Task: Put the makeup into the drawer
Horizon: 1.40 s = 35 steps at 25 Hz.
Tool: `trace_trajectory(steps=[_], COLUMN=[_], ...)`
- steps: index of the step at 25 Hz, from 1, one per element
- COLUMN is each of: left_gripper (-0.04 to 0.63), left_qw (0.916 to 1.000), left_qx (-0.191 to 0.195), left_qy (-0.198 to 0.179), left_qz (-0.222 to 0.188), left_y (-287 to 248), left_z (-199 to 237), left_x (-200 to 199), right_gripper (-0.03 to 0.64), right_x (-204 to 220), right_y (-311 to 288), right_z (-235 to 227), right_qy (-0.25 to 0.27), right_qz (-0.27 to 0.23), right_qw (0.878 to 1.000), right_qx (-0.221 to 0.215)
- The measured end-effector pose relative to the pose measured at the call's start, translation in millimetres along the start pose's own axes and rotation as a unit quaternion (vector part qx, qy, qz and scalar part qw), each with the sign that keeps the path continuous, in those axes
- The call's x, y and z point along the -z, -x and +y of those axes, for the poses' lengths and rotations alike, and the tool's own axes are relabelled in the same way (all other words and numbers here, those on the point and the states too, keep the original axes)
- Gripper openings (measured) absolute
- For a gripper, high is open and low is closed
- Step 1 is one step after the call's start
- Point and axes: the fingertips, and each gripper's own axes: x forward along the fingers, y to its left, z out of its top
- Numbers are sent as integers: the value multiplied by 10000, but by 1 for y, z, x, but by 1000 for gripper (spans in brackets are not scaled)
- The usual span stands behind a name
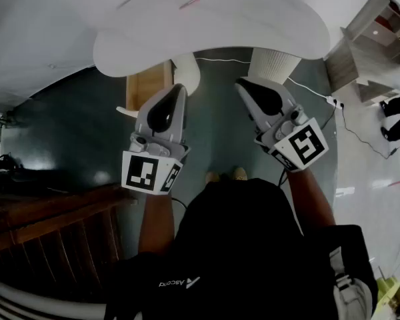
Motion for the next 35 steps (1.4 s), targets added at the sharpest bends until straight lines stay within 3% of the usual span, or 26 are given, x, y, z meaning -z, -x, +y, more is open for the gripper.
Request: trace_trajectory(steps=[21,28,35], left_gripper=[11,11,11], left_qw=[9994,9995,9996], left_qx=[-224,-213,-146], left_qy=[-263,-245,-250], left_qz=[-34,20,2], left_y=[-75,-101,-150], left_z=[-6,25,90], left_x=[-2,17,45], right_gripper=[3,3,3], right_x=[-9,-1,23], right_y=[18,-6,-63], right_z=[-66,-89,-125], right_qy=[-28,39,166], right_qz=[-164,-221,32], right_qw=[9997,9996,9998], right_qx=[-202,-188,-95])
